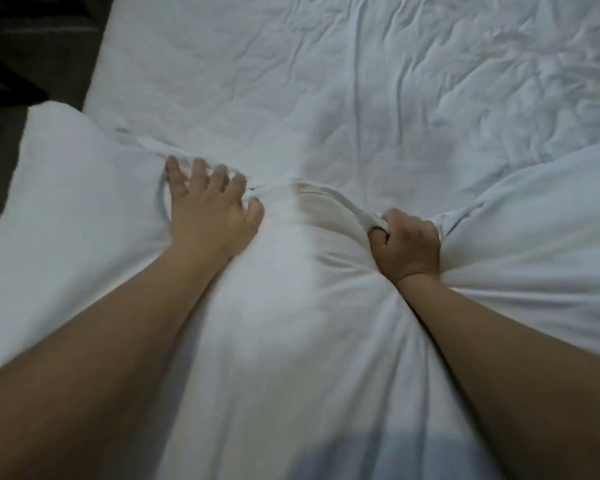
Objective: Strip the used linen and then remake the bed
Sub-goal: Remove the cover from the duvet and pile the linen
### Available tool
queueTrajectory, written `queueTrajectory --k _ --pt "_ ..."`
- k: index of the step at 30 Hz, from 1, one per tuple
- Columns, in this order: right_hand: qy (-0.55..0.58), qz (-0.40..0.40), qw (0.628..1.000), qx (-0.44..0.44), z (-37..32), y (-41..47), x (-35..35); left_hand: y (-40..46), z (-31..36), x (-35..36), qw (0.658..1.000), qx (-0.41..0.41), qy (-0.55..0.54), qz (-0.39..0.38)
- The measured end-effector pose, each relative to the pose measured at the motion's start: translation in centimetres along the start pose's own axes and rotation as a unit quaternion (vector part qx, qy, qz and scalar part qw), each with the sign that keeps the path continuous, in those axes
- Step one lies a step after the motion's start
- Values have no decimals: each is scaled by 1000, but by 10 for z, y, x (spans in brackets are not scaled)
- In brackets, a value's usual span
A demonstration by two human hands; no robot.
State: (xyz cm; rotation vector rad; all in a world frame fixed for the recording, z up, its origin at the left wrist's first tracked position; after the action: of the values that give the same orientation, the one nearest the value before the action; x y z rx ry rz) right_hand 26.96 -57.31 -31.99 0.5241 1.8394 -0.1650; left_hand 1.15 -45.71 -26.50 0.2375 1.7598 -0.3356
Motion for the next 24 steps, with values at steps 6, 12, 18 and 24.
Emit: queueTrajectory --k 6,12,18,24 --pt "-146 10 986 -79 61 -24 -124 -15 153 -65 982 32 -189 -5" --pt "-125 -110 940 297 265 -91 -214 -61 317 -57 958 230 -146 -94" --pt "-16 -61 915 397 308 -104 -178 -33 347 -74 961 178 -213 -7" --pt "9 -34 913 407 340 -99 -166 -8 379 -84 957 154 -239 59"
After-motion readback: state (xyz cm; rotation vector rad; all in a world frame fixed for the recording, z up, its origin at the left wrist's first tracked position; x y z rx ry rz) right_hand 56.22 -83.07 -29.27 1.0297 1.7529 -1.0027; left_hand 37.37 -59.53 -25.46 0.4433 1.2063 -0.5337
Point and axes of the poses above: each hand's wrist, its own y-axis towards the middle knuckle, its own x-axis out of the palm, z = x × y, the point moved 8 cm from there along y, towards the middle knuckle, and after that the axes turned 1 degree about z, right-handed, at the moved point
